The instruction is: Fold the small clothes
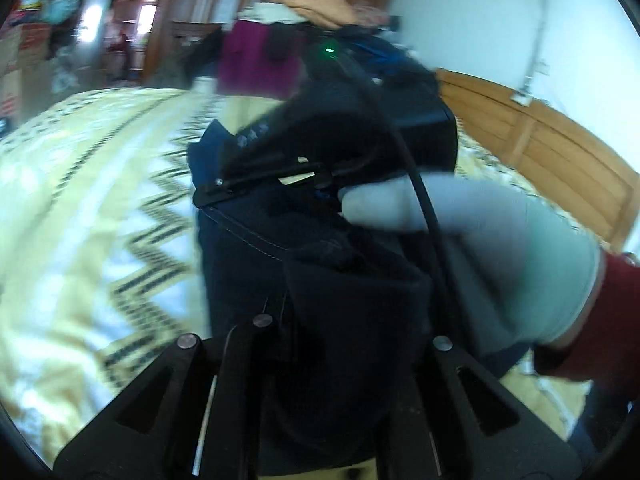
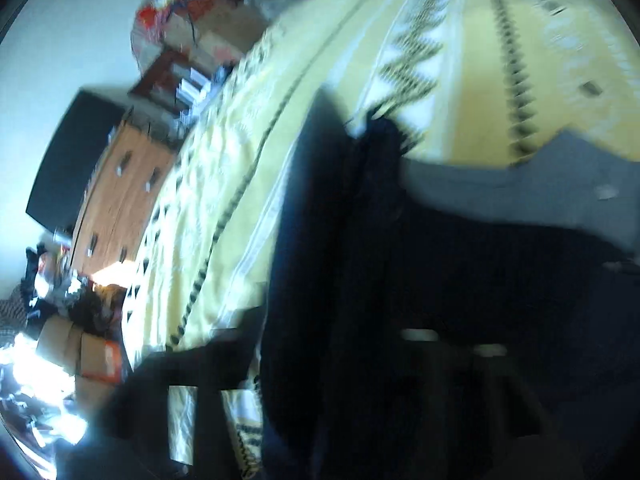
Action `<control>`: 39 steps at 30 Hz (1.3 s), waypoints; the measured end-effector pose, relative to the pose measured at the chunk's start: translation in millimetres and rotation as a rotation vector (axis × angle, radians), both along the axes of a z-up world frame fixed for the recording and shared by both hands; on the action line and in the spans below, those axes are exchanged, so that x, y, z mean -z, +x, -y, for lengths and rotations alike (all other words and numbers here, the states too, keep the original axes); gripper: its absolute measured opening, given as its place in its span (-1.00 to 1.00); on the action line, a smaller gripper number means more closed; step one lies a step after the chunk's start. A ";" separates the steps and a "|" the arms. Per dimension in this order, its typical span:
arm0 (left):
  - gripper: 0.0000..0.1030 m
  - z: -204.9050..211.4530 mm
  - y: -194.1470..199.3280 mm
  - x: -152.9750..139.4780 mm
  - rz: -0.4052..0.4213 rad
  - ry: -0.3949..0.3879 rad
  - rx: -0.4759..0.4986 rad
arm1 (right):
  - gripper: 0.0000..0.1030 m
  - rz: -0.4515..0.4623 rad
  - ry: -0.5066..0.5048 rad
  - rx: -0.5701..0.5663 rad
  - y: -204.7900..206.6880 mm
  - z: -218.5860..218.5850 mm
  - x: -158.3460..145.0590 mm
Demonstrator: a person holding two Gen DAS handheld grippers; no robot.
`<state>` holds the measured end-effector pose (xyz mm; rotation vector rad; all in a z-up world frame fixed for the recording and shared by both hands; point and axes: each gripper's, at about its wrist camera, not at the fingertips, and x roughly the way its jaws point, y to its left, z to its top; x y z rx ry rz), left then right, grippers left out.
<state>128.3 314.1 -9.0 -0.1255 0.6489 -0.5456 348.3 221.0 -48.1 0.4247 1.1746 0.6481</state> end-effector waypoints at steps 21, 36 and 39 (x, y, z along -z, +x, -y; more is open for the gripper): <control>-0.63 256.9 -22.4 78.9 -0.312 0.094 0.577 | -0.89 -0.143 0.273 0.489 -132.9 388.0 107.0; 0.15 104.8 -126.5 -11.3 -0.070 0.181 0.432 | -0.10 -0.192 0.151 0.318 -172.5 376.9 61.8; 0.20 66.7 -123.3 4.9 -0.093 0.212 0.291 | 0.00 -0.209 0.180 0.324 -195.0 380.9 52.7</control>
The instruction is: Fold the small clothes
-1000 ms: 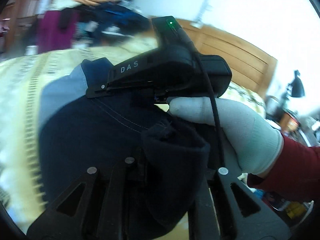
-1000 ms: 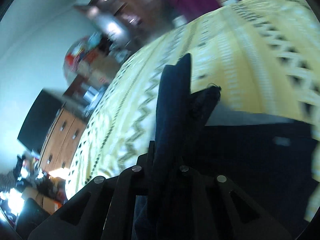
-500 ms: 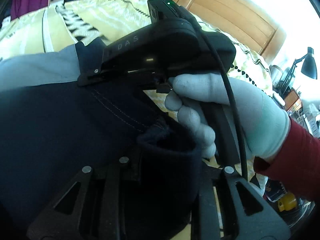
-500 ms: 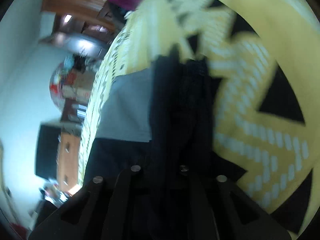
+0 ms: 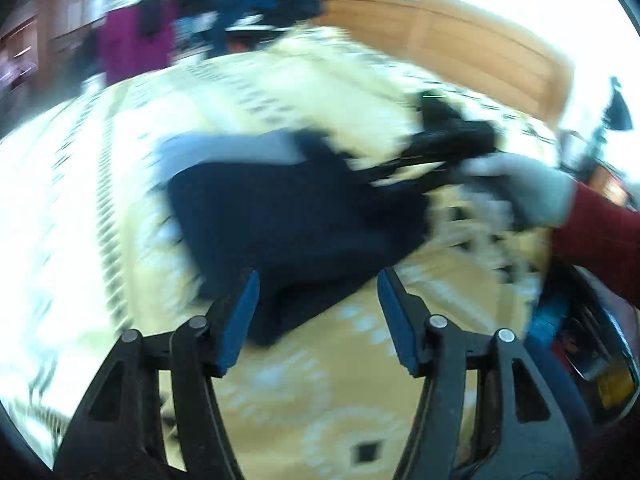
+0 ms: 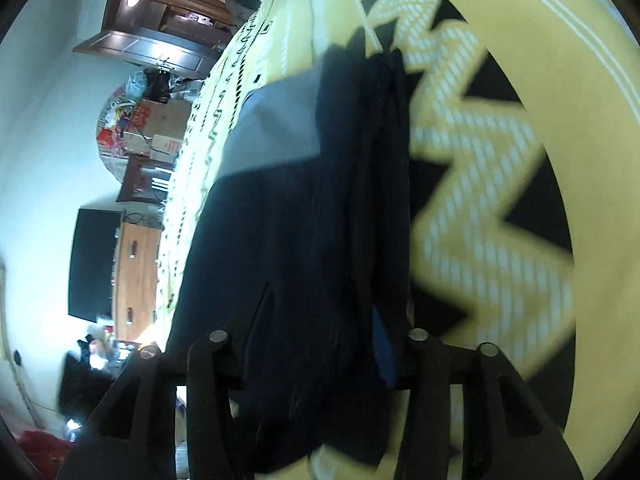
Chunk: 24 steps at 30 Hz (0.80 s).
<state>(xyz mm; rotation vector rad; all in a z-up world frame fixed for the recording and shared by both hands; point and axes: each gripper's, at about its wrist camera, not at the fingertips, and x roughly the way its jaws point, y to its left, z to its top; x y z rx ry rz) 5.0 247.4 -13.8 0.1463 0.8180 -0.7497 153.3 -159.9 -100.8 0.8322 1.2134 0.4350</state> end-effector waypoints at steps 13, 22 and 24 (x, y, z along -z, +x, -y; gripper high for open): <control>0.25 37.8 47.7 52.7 0.053 0.171 -0.148 | -0.18 -0.047 0.086 -0.005 -36.6 -31.0 4.0; 0.33 -2.0 52.4 79.2 0.093 0.375 -0.024 | -0.99 -0.031 -0.025 -0.040 -38.3 -45.4 26.3; 0.26 -3.4 49.4 66.0 0.089 0.328 -0.022 | -1.00 -0.022 -0.039 -0.037 -36.8 -47.6 27.2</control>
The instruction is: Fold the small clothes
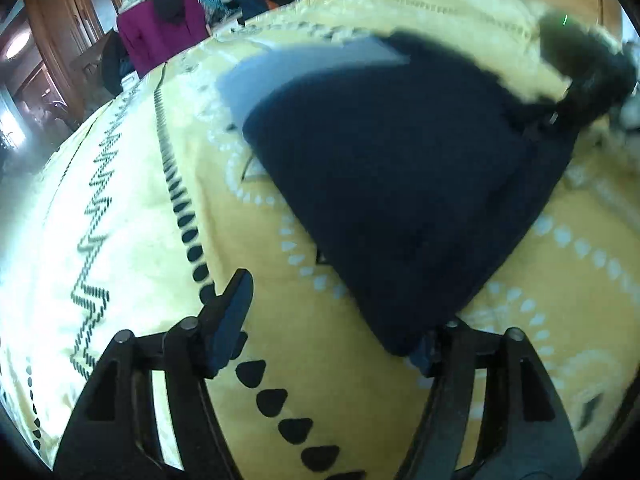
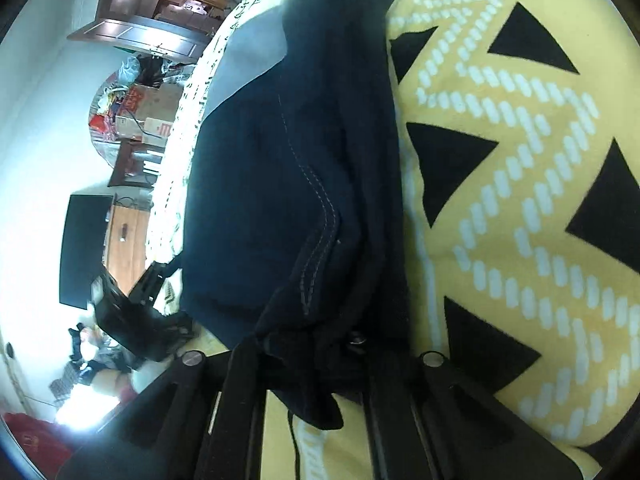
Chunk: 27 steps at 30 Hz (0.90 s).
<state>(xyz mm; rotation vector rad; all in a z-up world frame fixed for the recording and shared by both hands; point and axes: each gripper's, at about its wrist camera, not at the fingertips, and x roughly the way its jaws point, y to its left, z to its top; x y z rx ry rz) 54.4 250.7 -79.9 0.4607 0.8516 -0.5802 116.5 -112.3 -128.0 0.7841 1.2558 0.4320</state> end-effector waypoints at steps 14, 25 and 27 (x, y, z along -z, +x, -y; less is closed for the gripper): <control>0.28 40.9 39.8 -15.5 -0.018 -0.109 0.082 | -0.18 0.242 -0.466 0.100 -33.4 -28.4 -111.0; 0.31 67.4 105.8 -63.7 0.068 -0.292 0.092 | -0.27 0.235 -0.473 -0.071 -35.2 -39.9 -59.1; 0.46 94.8 150.5 -38.0 0.078 -0.180 0.053 | -0.27 0.230 -0.471 -0.074 -35.0 -43.0 -56.4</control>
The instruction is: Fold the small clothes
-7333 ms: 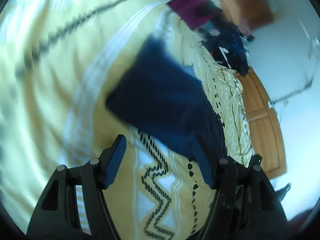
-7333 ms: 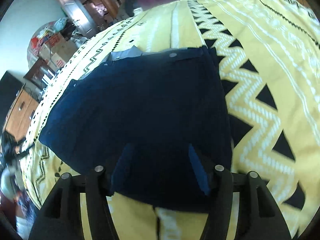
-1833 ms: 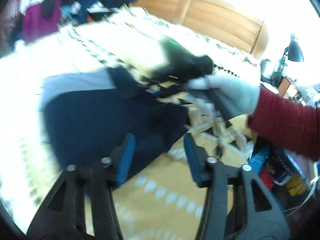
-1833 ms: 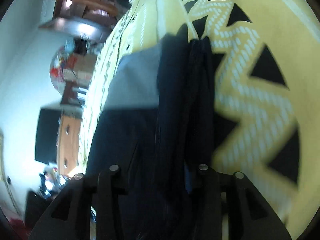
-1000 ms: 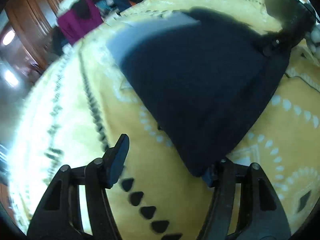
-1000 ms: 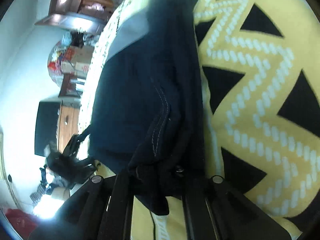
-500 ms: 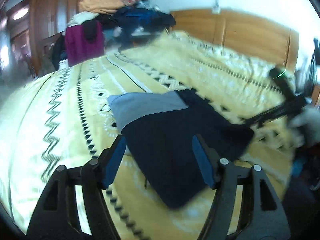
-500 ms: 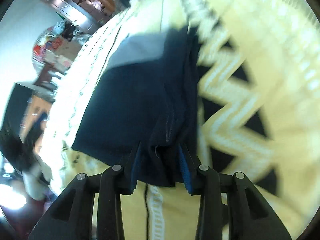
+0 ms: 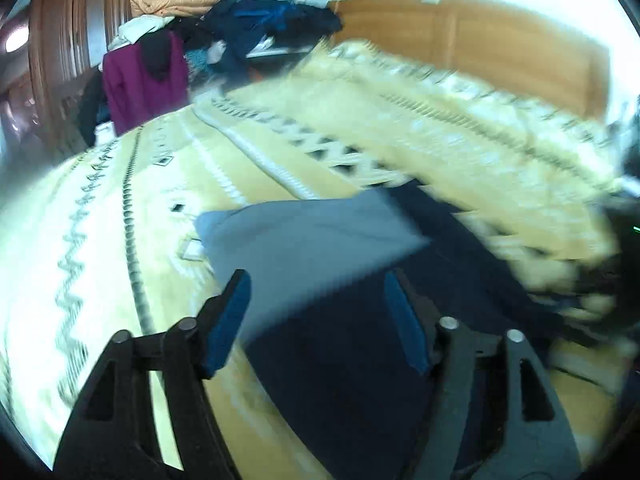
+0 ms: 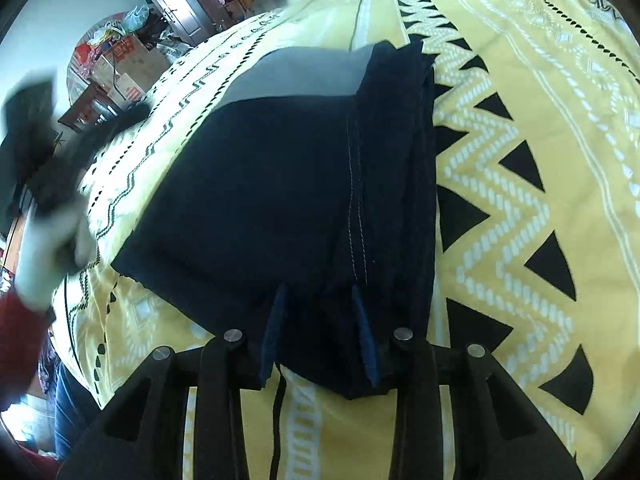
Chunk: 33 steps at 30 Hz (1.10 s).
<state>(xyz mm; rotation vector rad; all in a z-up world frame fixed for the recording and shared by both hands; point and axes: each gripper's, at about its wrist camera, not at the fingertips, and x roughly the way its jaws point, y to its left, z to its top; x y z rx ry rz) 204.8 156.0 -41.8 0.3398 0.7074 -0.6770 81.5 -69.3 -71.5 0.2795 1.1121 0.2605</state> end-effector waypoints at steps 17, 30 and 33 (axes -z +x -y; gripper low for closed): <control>0.91 -102.1 -120.5 24.9 -0.337 0.014 -0.331 | 0.84 0.126 -0.333 0.004 -64.3 -60.1 -41.9; 1.00 -76.8 -131.8 83.1 -0.323 0.079 -0.402 | 1.00 -0.105 -0.349 0.094 -118.7 -78.0 23.6; 1.00 -73.3 -130.6 82.1 -0.310 0.079 -0.410 | 1.00 -0.060 -0.339 0.121 -114.6 -75.1 25.9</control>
